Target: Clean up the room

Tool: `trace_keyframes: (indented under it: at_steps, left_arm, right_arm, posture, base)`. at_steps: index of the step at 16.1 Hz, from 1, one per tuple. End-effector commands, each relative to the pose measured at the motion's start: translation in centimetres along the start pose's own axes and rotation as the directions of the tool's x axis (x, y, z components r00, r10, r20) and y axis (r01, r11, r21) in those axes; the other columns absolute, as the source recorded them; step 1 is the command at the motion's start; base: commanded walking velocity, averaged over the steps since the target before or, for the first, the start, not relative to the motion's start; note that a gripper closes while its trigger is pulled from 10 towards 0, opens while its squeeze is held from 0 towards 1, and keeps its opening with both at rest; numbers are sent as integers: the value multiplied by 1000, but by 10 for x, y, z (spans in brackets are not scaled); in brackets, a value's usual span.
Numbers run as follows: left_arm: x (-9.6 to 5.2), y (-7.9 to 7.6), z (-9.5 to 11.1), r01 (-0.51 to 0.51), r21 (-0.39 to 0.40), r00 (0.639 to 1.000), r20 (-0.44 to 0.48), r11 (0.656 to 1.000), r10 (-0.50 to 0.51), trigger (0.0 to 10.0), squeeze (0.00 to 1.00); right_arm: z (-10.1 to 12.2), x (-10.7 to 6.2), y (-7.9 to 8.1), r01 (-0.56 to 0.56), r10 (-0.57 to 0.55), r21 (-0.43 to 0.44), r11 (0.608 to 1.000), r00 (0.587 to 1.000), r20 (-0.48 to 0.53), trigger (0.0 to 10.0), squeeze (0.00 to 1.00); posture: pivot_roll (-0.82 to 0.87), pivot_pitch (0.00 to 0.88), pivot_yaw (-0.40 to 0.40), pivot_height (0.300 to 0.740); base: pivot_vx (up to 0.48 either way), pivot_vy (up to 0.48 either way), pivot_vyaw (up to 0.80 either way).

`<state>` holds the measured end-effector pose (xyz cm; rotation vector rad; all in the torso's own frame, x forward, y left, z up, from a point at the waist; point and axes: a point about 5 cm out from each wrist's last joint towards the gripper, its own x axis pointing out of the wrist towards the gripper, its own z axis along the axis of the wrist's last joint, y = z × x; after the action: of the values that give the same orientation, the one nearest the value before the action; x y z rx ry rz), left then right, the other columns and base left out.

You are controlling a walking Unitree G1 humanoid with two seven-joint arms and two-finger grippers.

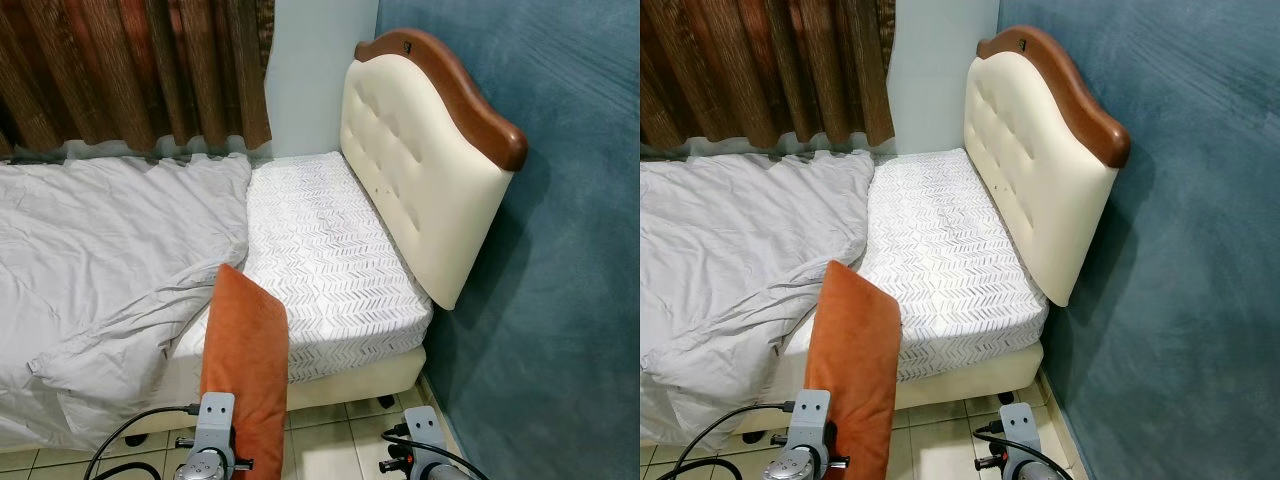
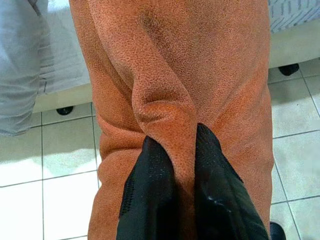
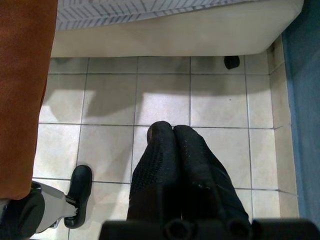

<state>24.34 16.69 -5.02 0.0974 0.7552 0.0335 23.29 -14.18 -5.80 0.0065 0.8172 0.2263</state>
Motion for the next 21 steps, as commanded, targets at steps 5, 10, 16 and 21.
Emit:
trace_keyframes:
  at_steps: [5, 10, 16, 21]
  left_arm:
    - [-3, -4, -18, 22, 21, 997, -73, 1000, -21, 10000, 0]
    - [-4, -5, -19, 26, 22, 997, -75, 999, -24, 10000, 0]
    - [-3, -6, -17, 27, 25, 997, -73, 999, -25, 10000, 0]
    - [-3, -6, -17, 23, 27, 997, -73, 999, -21, 10000, 0]
  right_arm:
    - [-5, -2, -6, 33, -32, 31, 999, 999, -18, 10000, 0]
    - [-7, -3, -10, 47, -46, 39, 998, 999, -29, 10000, 0]
    - [-6, -3, -12, 52, -51, 34, 998, 998, -31, 10000, 0]
    - [-7, -3, -12, 54, -53, 34, 998, 998, -33, 10000, 0]
  posture:
    - [18, 0, -46, 740]
    - [14, 0, -43, 740]
    - [8, 0, -44, 740]
    - [10, 0, -45, 740]
  base:
    - [0, 0, 0]
    - [0, 0, 0]
    - [0, 0, 0]
    - [0, 0, 0]
